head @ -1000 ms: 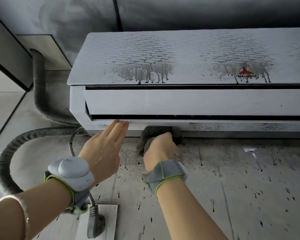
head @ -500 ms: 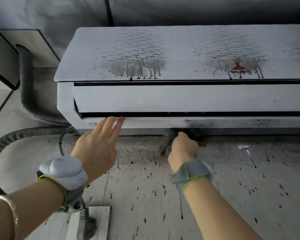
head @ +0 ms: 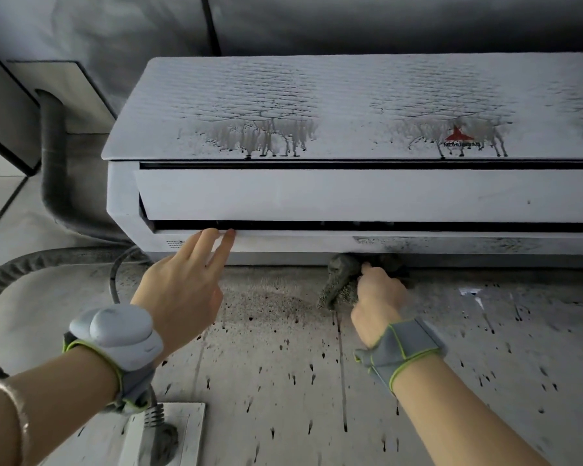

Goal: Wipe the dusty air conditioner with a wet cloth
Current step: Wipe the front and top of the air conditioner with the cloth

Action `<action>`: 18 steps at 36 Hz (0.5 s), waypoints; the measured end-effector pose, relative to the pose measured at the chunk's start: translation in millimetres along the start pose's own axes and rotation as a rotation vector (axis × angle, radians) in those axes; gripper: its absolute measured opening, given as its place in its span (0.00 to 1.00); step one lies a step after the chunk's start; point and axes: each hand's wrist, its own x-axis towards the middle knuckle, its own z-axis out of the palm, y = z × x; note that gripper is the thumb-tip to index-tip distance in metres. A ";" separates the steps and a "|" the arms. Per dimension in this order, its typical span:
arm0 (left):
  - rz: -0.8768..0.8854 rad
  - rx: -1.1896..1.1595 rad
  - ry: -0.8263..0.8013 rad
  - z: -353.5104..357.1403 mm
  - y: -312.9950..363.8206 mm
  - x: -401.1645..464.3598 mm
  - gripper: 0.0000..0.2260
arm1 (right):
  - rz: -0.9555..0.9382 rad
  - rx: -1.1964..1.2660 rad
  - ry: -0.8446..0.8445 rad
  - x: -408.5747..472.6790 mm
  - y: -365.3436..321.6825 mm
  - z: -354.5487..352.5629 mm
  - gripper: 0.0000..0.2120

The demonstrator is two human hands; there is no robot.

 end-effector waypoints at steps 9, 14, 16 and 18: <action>-0.022 -0.016 0.001 0.2 2.7 -0.8 0.33 | -0.039 0.071 0.051 3.5 -13.5 -14.5 0.19; -0.028 -0.025 -0.012 -1.3 4.1 1.3 0.33 | 0.041 0.140 0.022 2.9 -18.1 -16.7 0.20; -0.032 -0.026 -0.021 -1.1 4.7 0.2 0.33 | -0.021 -0.056 -0.061 -13.9 -13.7 -11.3 0.20; -0.043 -0.029 -0.029 -1.4 5.9 -0.2 0.33 | -0.052 -0.094 -0.109 -26.7 -13.9 -1.5 0.20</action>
